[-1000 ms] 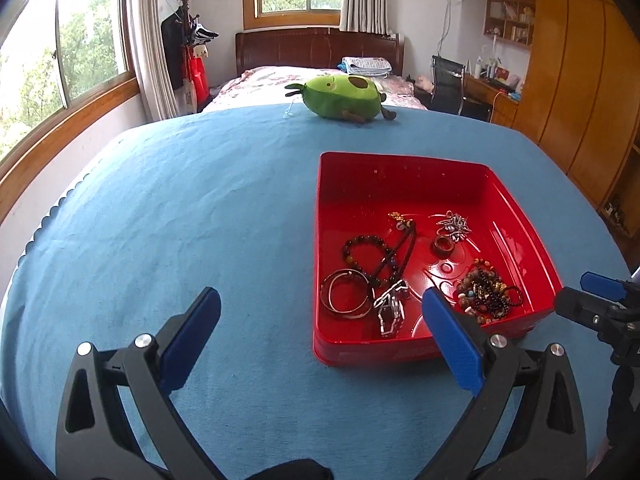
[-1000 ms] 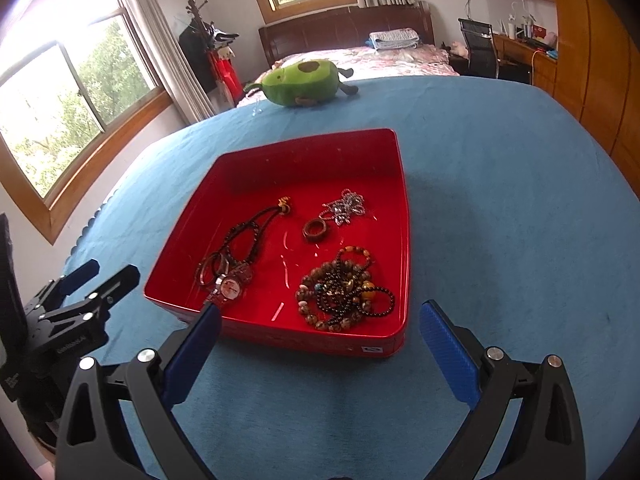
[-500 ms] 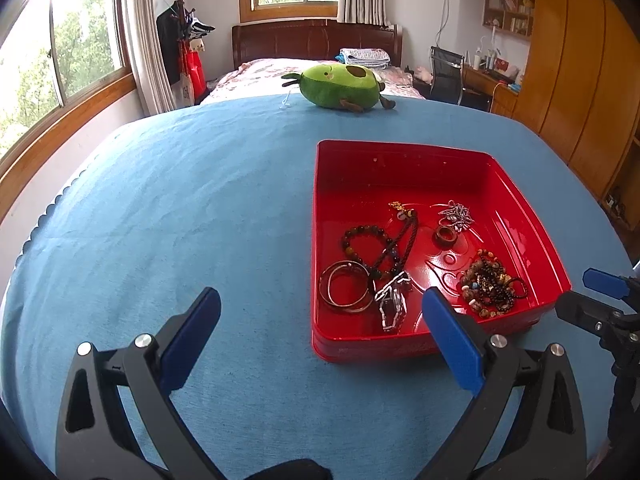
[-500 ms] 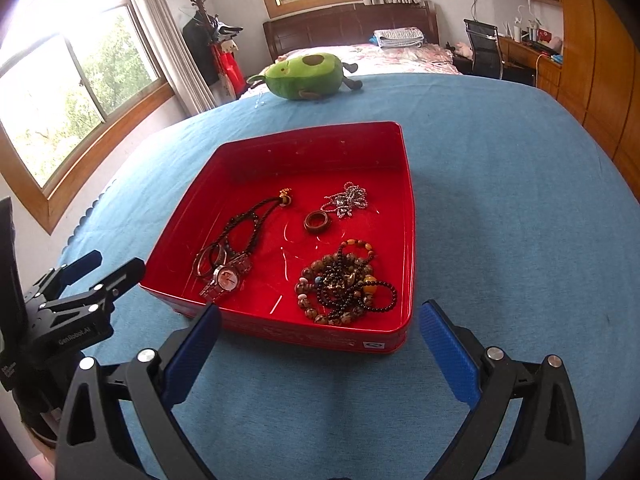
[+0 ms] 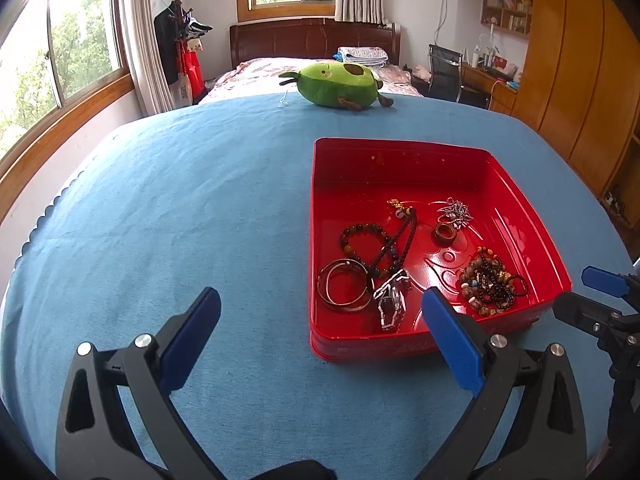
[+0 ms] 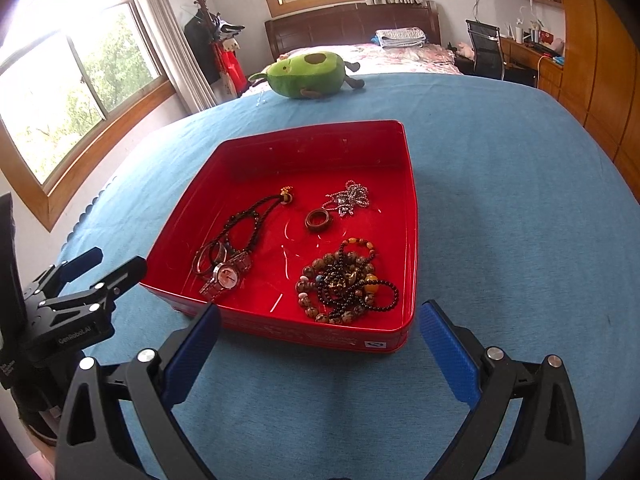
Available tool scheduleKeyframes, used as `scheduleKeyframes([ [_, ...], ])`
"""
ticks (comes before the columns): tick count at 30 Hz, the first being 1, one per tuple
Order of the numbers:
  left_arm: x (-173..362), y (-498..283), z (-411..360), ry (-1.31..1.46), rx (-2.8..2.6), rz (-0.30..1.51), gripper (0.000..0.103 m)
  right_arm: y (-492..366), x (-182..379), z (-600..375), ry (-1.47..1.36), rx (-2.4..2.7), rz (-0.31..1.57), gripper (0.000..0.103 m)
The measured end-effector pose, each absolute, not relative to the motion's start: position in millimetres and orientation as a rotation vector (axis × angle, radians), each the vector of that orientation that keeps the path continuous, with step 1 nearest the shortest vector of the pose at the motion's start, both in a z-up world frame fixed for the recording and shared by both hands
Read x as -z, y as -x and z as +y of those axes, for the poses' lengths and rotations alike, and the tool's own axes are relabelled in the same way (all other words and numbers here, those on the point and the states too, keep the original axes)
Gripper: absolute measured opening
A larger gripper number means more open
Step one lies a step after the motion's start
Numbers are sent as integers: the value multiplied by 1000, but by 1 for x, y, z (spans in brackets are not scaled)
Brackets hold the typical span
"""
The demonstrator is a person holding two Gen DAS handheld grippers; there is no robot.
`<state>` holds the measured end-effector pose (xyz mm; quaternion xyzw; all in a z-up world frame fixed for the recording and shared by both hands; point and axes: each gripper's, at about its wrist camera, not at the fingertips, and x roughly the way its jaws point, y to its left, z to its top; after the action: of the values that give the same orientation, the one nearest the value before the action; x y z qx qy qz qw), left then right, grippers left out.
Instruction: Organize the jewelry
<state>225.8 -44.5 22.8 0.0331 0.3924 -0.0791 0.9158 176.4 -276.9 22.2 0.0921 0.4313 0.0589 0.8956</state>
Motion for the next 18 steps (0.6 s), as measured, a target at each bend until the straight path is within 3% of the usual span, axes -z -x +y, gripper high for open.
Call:
scheduleKeyframes([
  [18,-21,-225,-46,-71,166,816,100,-178,-20,-277,-192,-121,901,99],
])
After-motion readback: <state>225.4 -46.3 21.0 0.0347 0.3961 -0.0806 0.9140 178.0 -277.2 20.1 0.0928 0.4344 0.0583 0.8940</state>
